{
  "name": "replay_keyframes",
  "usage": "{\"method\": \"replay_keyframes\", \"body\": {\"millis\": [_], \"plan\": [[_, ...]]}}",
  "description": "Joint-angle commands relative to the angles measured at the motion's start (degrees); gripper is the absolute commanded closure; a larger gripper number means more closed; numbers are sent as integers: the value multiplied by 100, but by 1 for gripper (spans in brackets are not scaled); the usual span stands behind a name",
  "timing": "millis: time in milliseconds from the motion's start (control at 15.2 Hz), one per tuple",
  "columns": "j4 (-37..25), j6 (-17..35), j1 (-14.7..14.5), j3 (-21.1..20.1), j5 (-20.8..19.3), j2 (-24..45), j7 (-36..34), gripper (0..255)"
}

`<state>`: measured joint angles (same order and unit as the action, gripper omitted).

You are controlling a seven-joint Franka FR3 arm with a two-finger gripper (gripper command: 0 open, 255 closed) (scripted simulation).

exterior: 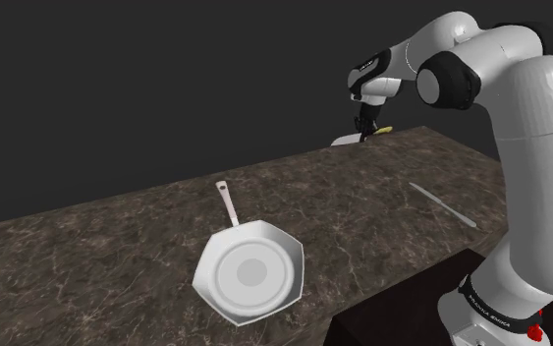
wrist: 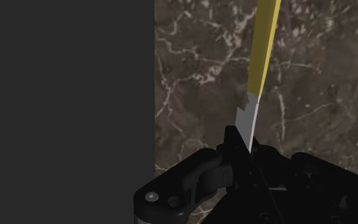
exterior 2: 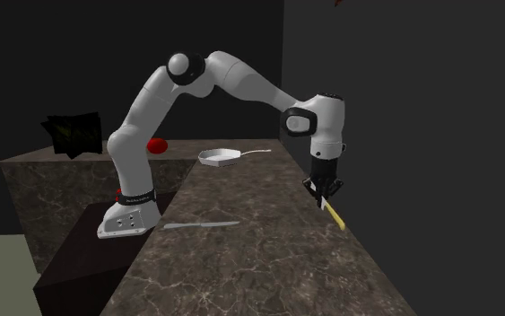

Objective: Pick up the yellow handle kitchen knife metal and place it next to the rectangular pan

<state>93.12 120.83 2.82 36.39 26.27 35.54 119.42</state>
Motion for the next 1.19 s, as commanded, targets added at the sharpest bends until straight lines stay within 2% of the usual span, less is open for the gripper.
{"method": "replay_keyframes", "body": {"millis": [0,1056,1122], "plan": [[-28,-101,-19,40,-54,-81,-27,255],[-584,-1042,-100,276,-421,-553,-285,255],[-464,-987,-243,278,-466,-637,-403,255]]}}
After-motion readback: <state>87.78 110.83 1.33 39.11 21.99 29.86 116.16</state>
